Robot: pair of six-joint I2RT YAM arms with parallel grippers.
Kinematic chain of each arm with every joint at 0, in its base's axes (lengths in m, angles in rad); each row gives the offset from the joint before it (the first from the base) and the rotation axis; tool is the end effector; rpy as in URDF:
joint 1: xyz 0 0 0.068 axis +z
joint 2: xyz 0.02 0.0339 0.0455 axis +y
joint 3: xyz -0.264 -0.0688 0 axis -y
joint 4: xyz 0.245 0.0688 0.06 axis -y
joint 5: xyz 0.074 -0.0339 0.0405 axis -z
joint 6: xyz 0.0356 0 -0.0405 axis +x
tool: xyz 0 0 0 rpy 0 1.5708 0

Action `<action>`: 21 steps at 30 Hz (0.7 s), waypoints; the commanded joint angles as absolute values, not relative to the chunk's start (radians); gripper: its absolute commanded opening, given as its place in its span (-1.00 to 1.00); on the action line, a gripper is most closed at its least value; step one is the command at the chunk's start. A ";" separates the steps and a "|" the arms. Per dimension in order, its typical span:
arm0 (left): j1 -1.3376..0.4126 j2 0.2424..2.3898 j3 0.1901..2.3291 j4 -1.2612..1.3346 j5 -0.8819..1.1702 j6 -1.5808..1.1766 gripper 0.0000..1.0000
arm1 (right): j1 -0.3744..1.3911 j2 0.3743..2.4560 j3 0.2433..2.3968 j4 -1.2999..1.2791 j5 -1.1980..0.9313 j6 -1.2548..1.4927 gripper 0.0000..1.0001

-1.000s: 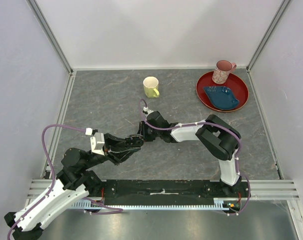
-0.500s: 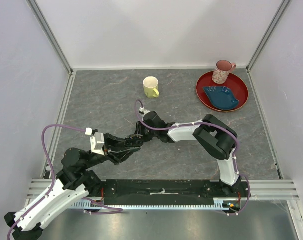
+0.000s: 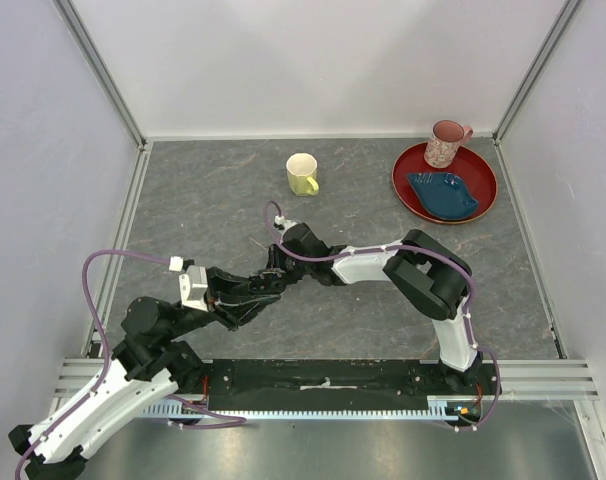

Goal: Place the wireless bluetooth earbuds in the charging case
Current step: Adjust the earbud at the center of the board.

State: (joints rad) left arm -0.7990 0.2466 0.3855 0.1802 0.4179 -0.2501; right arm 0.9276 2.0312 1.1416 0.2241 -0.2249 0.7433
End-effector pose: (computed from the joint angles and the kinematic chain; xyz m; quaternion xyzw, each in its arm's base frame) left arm 0.0590 -0.0814 0.3047 0.3171 0.5060 -0.5022 0.6254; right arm 0.2478 0.3438 0.1304 -0.1311 0.8853 0.3900 0.2167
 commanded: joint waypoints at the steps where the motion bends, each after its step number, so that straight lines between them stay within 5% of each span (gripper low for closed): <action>1: -0.802 0.229 0.380 0.196 0.388 -0.264 -0.95 | 0.931 2.014 1.134 0.202 -0.186 0.721 -0.27; 21: -0.804 0.232 0.382 0.195 0.390 -0.273 -0.95 | 0.897 1.990 1.101 0.298 -0.253 0.787 -0.45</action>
